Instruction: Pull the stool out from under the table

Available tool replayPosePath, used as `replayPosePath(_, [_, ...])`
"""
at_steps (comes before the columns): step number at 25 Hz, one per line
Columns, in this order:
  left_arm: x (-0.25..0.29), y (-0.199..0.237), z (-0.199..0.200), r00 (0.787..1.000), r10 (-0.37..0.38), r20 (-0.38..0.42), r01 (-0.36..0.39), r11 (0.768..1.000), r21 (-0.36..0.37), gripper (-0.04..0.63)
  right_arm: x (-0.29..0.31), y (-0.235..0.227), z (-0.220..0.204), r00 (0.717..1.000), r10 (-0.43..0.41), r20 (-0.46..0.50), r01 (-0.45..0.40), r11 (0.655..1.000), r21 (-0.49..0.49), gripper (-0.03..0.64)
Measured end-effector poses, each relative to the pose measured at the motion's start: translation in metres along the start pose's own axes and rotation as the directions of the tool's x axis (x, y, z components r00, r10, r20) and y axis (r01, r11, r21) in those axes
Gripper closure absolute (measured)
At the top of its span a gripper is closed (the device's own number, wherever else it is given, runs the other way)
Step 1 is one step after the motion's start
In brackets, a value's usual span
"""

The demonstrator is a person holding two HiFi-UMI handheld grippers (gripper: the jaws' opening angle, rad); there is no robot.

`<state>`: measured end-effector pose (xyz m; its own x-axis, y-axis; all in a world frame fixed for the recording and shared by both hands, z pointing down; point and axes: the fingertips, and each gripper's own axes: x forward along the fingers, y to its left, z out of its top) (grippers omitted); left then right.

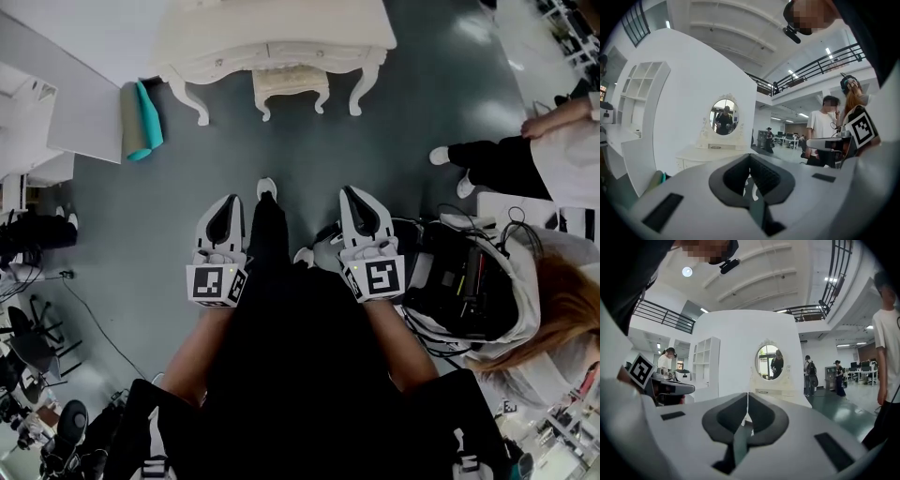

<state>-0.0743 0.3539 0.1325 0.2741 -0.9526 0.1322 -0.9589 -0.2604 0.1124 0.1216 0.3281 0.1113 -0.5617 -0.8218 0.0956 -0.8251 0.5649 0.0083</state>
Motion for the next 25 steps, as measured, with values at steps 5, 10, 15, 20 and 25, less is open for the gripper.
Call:
replayPosePath(5, [0.054,0.012,-0.005,0.999,-0.033,-0.026,0.032,0.999,-0.021,0.581,0.025,-0.033,-0.010,0.999,-0.029,-0.045,0.029,1.000,-0.004,0.597])
replayPosePath(10, [0.114,0.034,0.001,0.997,-0.073,-0.036,0.072,0.997,-0.028,0.580,0.065,-0.070,-0.015,0.992,-0.073,-0.101,0.073,0.997,0.004,0.597])
replayPosePath(15, [0.187,0.073,0.007,0.994,-0.097,-0.055,0.095,0.995,-0.032,0.580,0.129,-0.107,-0.023,0.985,-0.102,-0.143,0.106,0.994,0.024,0.597])
replayPosePath(20, [0.245,0.111,0.012,0.986,-0.145,-0.082,0.140,0.988,-0.061,0.580,0.195,-0.130,-0.024,0.973,-0.126,-0.192,0.133,0.991,0.026,0.597])
replayPosePath(25, [0.272,0.151,0.024,0.982,-0.165,-0.088,0.160,0.986,-0.053,0.580,0.244,-0.131,-0.012,0.968,-0.154,-0.199,0.161,0.987,0.016,0.597])
